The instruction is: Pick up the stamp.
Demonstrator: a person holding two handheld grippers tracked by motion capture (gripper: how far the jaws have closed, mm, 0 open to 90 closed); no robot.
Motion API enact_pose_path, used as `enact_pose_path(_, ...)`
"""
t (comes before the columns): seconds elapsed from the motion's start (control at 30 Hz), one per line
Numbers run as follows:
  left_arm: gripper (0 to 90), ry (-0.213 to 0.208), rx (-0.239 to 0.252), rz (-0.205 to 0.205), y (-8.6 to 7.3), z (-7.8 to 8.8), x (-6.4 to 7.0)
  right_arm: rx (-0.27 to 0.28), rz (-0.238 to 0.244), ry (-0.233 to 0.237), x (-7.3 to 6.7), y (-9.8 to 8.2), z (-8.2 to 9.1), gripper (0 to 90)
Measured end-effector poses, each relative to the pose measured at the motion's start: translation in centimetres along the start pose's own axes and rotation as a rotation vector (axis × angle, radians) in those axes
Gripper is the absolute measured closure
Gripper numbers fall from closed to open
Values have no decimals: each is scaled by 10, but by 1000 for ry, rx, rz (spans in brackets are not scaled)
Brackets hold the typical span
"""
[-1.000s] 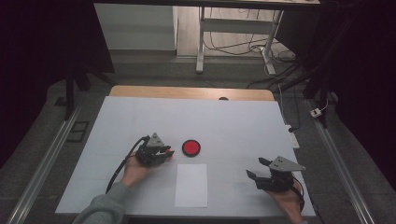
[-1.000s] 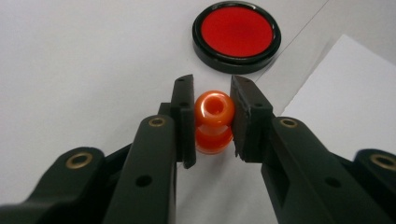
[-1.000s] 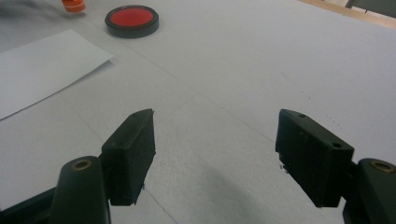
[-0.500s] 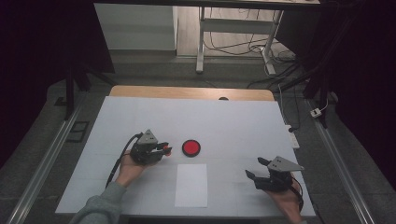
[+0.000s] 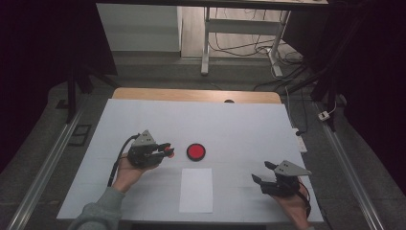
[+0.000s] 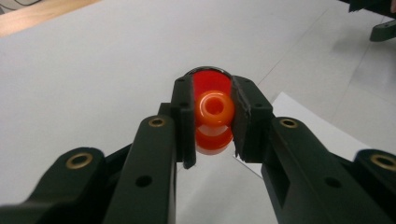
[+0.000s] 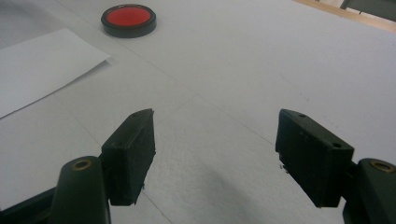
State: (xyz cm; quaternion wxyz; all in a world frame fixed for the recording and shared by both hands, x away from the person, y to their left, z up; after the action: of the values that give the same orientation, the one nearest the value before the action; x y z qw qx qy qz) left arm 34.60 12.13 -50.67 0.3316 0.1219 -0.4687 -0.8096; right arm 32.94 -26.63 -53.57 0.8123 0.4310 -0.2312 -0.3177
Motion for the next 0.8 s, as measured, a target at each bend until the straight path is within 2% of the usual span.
enact_pose_path(0.1, 721, -14, 13, -3, 3, 3, 3, 0, 1, -1, 0, 0, 0, 281)
enact_pose_path(0.3, 721, -69, 43, -11, 13, 8, 16, 13, 11, -5, -2, 2, 0, 285)
enact_pose_path(0.53, 721, -133, 57, -9, 17, 6, 29, 23, 22, -1, -4, 3, 0, 286)
enact_pose_path(0.8, 721, -156, 48, -28, 18, 1, 40, 26, 20, 5, -4, 3, 0, 284)
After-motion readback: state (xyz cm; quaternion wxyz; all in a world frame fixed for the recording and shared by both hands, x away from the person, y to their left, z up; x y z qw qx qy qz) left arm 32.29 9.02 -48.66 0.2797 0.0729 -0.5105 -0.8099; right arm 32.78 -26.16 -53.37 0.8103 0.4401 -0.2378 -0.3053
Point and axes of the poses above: each handheld gripper's, and its own axes: z roughly backward along the jaws, y roughly out of its top, x roughly to its right, the point moved 6 cm from there along -z, roughly forward along the jaws, and after that the axes turned 1 degree about -y, right-handed, at the moved point
